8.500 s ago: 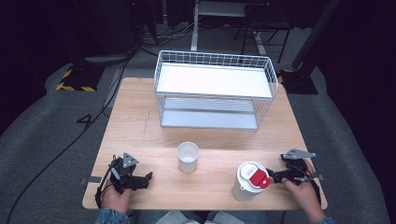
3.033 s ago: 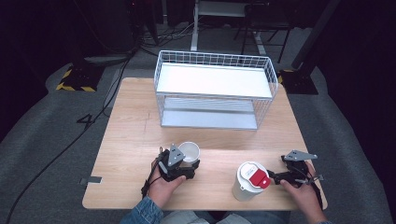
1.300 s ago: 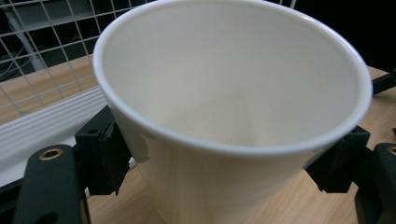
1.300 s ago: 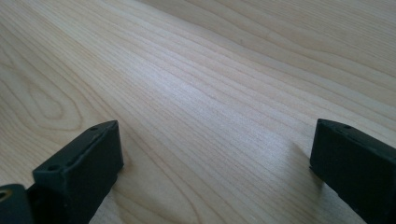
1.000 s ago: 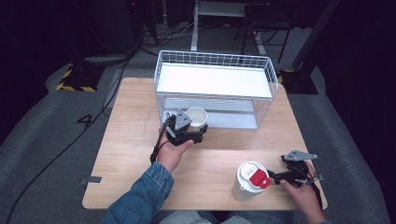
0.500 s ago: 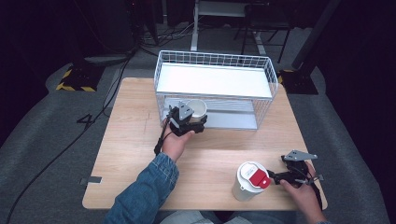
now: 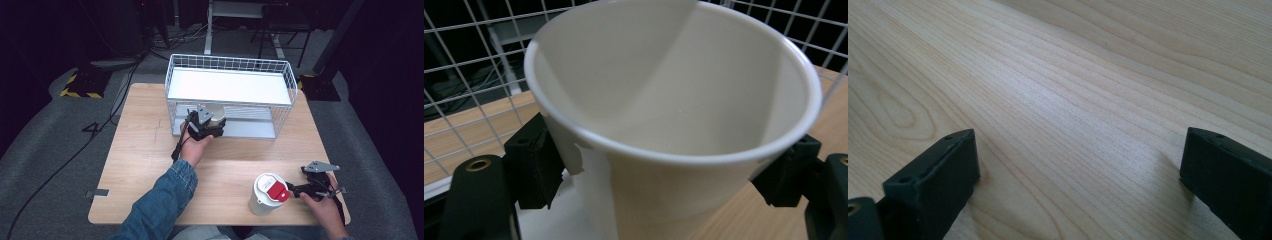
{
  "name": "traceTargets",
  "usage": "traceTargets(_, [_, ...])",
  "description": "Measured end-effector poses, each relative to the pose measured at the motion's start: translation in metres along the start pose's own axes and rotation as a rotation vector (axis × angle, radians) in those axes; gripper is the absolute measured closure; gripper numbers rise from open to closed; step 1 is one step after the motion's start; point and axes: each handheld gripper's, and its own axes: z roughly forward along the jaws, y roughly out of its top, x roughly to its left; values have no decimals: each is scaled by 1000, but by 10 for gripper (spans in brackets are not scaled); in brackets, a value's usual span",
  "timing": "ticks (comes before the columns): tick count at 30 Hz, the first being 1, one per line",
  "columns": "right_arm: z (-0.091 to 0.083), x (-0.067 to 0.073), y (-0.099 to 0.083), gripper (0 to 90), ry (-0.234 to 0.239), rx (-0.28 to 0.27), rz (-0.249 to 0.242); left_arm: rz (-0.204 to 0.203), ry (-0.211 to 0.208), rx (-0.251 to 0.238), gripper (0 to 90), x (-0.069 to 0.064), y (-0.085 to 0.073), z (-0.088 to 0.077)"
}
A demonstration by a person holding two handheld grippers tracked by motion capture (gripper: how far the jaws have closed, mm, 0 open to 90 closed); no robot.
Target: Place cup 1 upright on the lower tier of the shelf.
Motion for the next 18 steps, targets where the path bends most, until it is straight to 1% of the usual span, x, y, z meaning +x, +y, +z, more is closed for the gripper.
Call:
traceTargets(4, [0, 0, 0, 27, -2, 0, 1, -16, 0, -6, 208, 0, -2, 9])
traceTargets(5, [0, 0, 0, 27, -2, 0, 2, -15, 2, -7, 208, 0, -3, 11])
traceTargets(6, [0, 0, 0, 27, -2, 0, 2, -7, 6, -3, 208, 1, -3, 13])
traceTargets(9, [0, 0, 0, 27, -4, -1, 4, -14, 15, -4, 208, 1, -5, 19])
traceTargets(11, [0, 0, 0, 27, -4, -1, 4, -14, 15, -1, 208, 1, -6, 21])
traceTargets(17, [0, 0, 0, 27, -8, 0, 7, -33, 15, 2, 207, 1, -10, 30])
traceTargets(18, [0, -1, 0, 27, -9, 0, 7, -37, 20, 2, 207, 1, -10, 31])
